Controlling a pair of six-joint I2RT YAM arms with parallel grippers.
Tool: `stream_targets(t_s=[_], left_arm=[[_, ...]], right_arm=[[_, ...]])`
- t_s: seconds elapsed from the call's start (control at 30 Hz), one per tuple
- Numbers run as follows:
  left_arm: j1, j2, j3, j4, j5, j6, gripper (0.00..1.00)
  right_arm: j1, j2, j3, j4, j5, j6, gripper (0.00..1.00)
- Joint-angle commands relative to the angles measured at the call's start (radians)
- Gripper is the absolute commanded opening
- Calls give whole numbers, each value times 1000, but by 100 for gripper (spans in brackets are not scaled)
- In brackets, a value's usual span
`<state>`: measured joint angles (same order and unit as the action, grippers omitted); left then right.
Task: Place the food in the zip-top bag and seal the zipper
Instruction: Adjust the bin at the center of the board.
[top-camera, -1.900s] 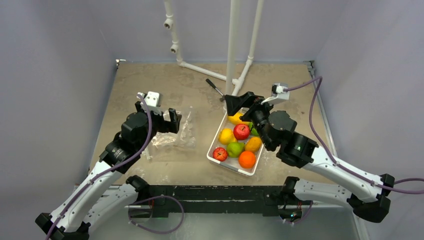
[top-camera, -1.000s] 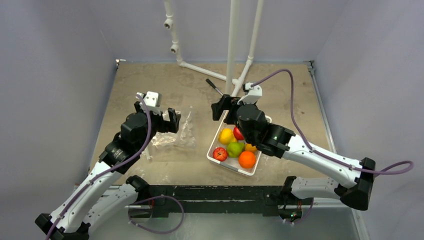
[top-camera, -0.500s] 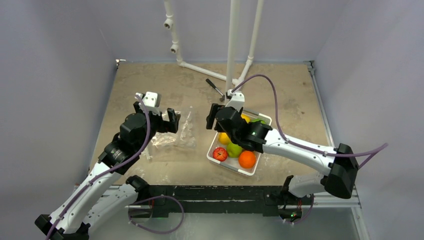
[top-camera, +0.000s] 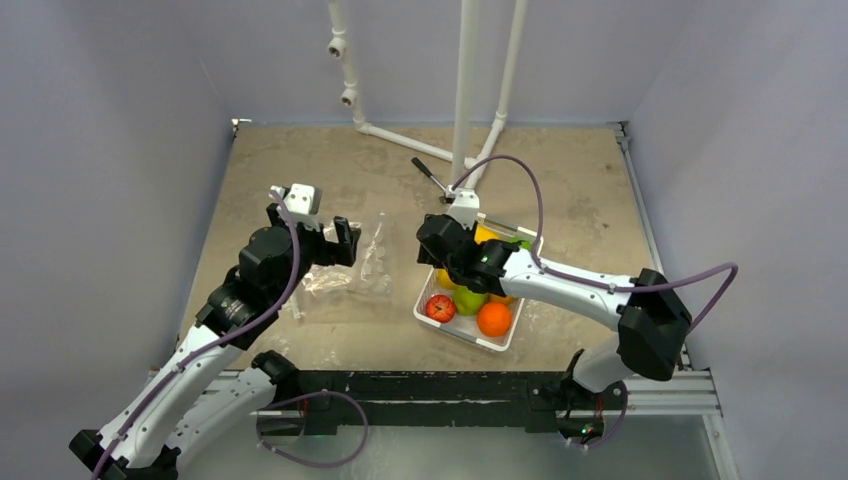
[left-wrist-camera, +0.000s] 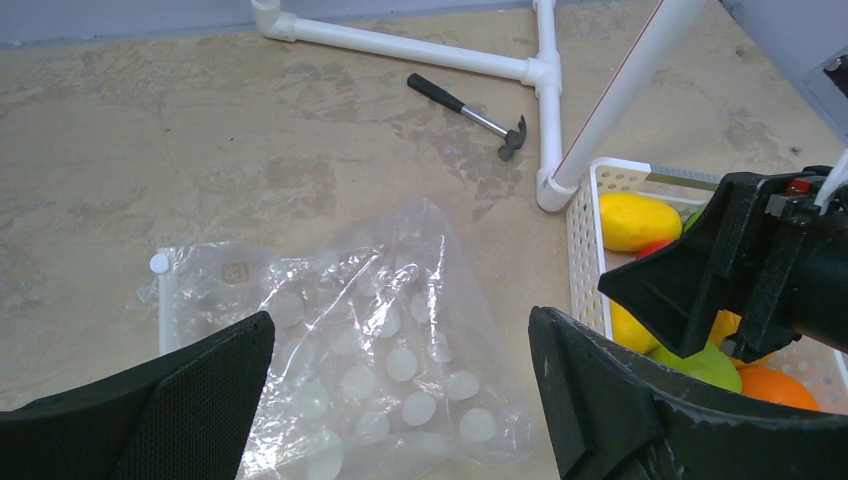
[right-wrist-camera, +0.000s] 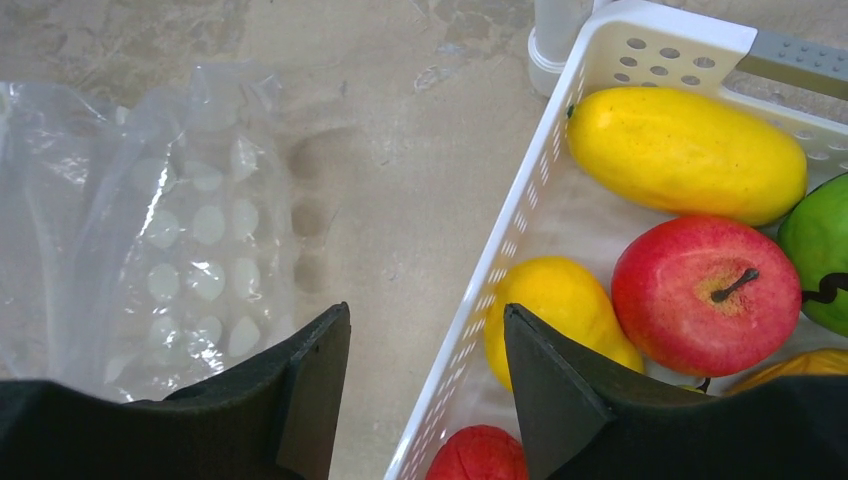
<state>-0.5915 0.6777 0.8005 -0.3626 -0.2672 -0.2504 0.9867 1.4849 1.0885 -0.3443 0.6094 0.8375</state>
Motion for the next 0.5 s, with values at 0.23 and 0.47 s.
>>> stream_targets(t_s=[0.23,0.47], left_arm=[[0,-18,38,14,23,-9,97],[-1,-21,36,14,39,-13,97]], right_arm=[[-33,69,19,14,-12,18,53],[-47,126,27,25,-18,17,49]])
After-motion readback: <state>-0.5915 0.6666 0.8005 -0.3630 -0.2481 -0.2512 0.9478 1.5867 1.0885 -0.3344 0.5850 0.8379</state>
